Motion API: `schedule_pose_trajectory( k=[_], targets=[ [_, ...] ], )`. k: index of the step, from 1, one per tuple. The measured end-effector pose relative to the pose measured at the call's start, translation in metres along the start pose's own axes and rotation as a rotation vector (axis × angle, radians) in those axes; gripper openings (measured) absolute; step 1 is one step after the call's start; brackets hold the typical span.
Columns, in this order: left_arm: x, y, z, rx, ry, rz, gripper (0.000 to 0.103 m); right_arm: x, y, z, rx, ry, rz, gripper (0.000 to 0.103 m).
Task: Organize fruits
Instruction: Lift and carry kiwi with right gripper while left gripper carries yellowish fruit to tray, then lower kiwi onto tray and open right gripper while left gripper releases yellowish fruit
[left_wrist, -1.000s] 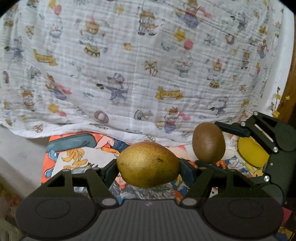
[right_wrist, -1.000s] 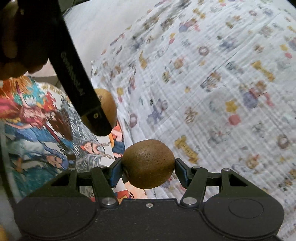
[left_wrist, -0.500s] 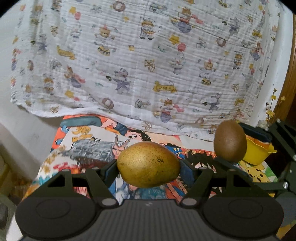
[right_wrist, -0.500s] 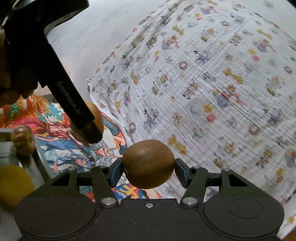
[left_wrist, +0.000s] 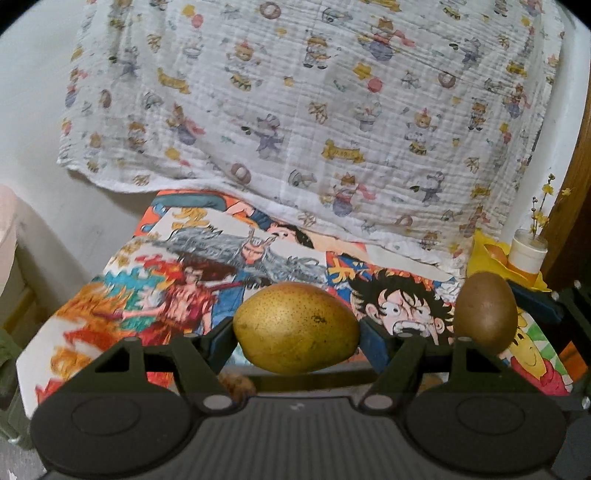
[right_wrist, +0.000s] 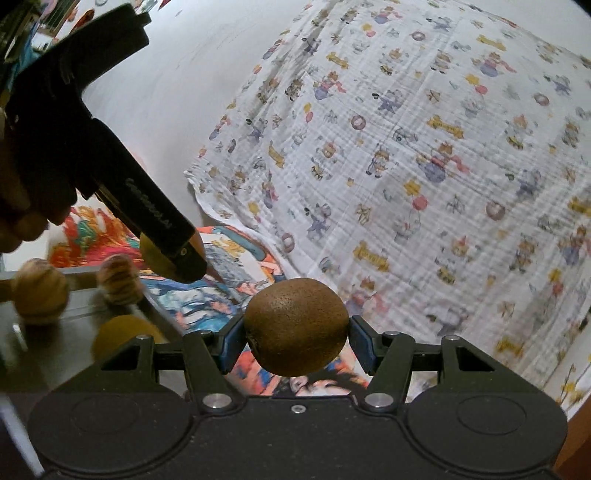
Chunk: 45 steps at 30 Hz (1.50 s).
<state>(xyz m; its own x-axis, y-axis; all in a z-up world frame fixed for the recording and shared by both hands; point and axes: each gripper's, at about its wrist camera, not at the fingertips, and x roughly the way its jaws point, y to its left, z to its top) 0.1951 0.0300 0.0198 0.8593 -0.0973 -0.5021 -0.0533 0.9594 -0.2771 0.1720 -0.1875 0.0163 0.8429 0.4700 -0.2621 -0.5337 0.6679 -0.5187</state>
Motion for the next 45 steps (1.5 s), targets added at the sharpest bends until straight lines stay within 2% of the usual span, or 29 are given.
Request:
schedule_pose_trajectory(
  k=[6, 17, 26, 34, 45],
  targets=[
    [-0.012, 0.002, -0.016, -0.026, -0.002, 0.010, 0.075, -0.022, 0.015, -0.010, 0.063, 0.018, 0.024, 0.061],
    [-0.002, -0.010, -0.023, 0.021, 0.043, 0.006, 0.075, -0.040, 0.035, -0.024, 0.165, 0.109, 0.072, 0.061],
    [0.014, -0.022, -0.018, 0.082, 0.091, 0.004, 0.075, -0.033, 0.034, -0.024, 0.280, 0.208, 0.099, 0.061],
    [0.029, -0.032, -0.009, 0.178, 0.157, -0.004, 0.075, -0.020, 0.018, -0.020, 0.402, 0.285, 0.165, 0.061],
    [0.048, -0.038, 0.000, 0.293, 0.272, -0.028, 0.075, 0.002, 0.012, -0.015, 0.410, 0.391, 0.276, 0.061]
  ],
)
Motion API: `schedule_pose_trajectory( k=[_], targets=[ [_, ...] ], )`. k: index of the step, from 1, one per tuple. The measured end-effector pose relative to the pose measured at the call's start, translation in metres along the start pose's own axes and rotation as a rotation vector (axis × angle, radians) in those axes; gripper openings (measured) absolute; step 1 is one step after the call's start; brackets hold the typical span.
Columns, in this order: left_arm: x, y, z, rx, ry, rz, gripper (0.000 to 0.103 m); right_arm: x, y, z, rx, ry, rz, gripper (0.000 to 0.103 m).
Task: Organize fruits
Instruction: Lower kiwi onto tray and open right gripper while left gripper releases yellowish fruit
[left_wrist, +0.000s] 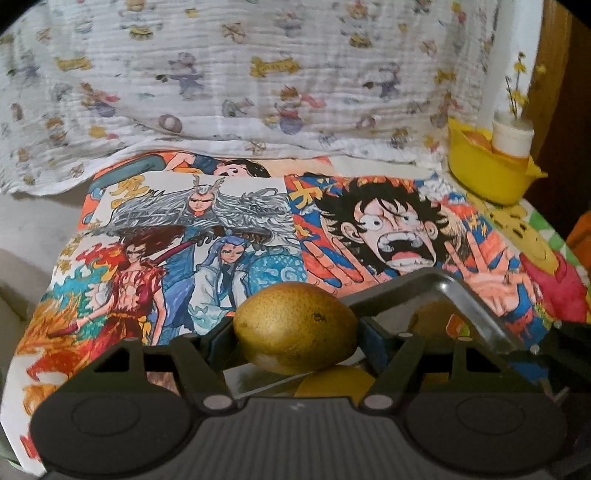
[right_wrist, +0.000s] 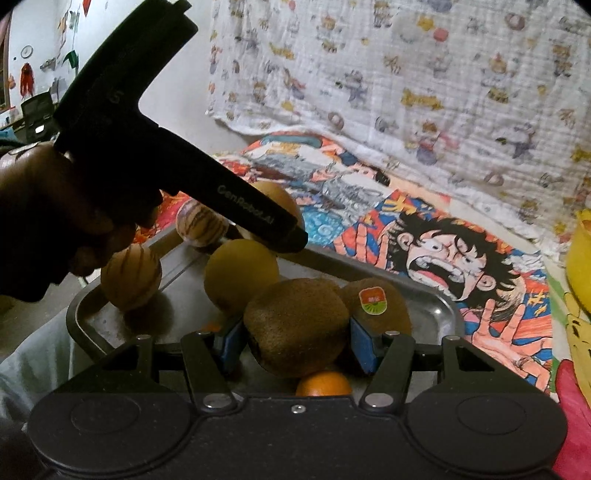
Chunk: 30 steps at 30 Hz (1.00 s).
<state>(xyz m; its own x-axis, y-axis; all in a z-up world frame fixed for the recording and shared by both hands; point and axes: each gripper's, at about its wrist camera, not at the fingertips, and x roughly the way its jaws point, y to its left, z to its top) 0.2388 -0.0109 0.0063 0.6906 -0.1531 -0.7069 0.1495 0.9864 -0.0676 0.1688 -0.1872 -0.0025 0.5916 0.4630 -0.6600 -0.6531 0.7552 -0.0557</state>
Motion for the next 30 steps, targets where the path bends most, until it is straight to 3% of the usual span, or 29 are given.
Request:
schedule_pose_trajectory(
  k=[13, 30],
  targets=[
    [0.005, 0.020, 0.004, 0.068, 0.081, -0.009, 0.075, 0.015, -0.010, 0.022, -0.027, 0.151, 0.095, 0.062],
    [0.004, 0.025, -0.002, 0.017, 0.057, -0.056, 0.075, 0.023, -0.013, 0.024, -0.014, 0.153, 0.114, 0.062]
  ],
)
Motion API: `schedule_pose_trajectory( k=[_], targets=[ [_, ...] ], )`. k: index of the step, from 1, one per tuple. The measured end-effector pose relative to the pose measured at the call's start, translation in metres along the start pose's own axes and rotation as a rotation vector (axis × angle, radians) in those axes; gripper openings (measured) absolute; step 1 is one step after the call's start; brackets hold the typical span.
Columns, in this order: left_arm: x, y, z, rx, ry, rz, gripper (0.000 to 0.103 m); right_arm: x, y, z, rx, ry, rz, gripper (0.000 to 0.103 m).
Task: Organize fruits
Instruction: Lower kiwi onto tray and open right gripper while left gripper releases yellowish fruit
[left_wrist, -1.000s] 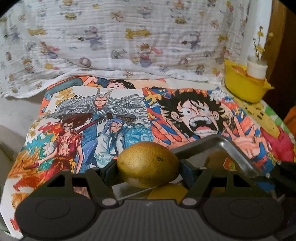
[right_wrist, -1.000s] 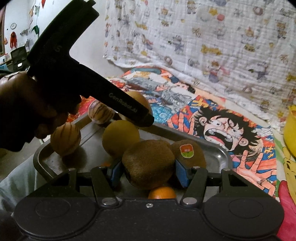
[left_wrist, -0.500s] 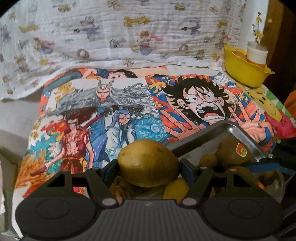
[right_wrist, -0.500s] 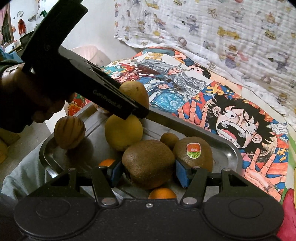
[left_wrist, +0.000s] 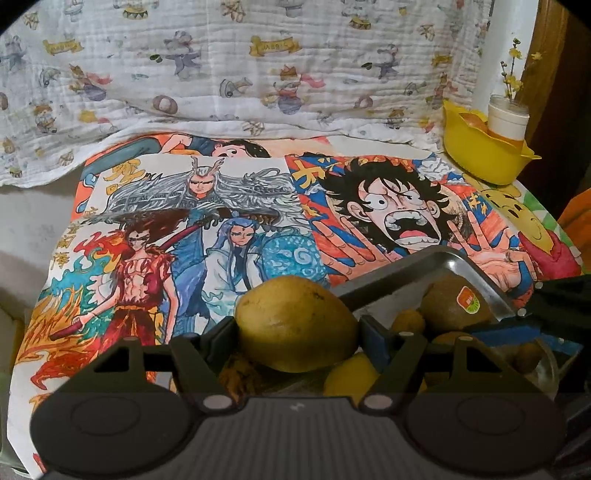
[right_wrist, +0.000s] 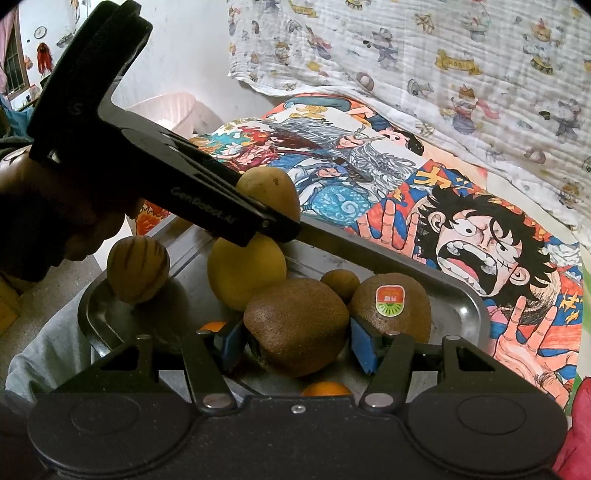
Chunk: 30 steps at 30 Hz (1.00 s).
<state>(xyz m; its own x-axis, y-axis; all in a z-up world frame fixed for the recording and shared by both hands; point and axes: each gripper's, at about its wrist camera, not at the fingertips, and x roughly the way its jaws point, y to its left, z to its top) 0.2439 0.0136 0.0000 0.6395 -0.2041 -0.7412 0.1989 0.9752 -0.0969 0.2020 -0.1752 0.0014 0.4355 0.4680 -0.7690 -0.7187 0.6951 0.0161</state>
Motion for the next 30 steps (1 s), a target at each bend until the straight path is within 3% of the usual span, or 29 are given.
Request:
schedule_pose_trajectory(
  k=[30],
  targets=[
    [0.0012, -0.0002, 0.0019, 0.006, 0.010, 0.005, 0.076, 0.0042, -0.0062, 0.0001, 0.033, 0.005, 0.011, 0.062]
  ],
)
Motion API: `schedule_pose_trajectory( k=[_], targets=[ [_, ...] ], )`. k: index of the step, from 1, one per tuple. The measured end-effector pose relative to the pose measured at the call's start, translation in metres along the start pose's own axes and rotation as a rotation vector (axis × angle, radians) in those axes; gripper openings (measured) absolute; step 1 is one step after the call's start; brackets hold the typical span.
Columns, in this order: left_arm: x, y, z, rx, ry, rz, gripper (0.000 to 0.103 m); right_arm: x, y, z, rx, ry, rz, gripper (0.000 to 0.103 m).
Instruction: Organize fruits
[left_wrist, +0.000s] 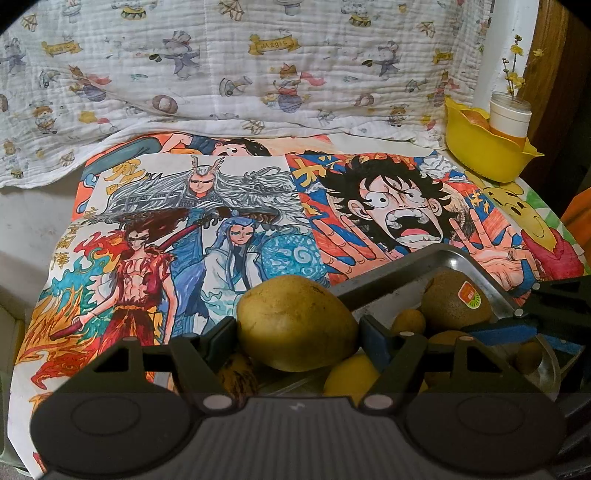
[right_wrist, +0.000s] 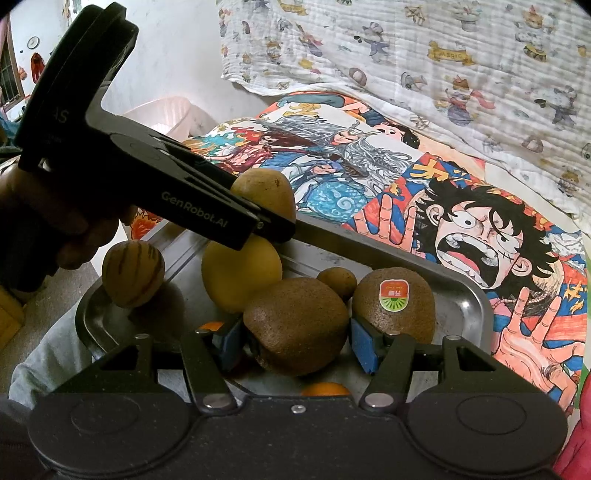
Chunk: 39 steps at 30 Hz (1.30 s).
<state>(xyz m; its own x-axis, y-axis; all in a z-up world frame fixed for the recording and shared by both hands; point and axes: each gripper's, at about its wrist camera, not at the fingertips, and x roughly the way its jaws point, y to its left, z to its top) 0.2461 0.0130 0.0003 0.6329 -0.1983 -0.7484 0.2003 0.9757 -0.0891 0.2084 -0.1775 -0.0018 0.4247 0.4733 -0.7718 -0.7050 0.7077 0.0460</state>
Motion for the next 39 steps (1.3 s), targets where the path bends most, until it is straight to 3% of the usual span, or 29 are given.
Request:
schedule_pose_trajectory(
  k=[29, 39],
  targets=[
    [-0.009, -0.008, -0.004, -0.001, -0.016, 0.013, 0.081, -0.006, 0.003, -0.007, 0.016, -0.028, -0.022, 0.068],
    [-0.022, -0.008, -0.008, -0.027, -0.040, 0.024, 0.086, -0.014, 0.005, -0.014, 0.027, -0.057, -0.037, 0.077]
  ],
)
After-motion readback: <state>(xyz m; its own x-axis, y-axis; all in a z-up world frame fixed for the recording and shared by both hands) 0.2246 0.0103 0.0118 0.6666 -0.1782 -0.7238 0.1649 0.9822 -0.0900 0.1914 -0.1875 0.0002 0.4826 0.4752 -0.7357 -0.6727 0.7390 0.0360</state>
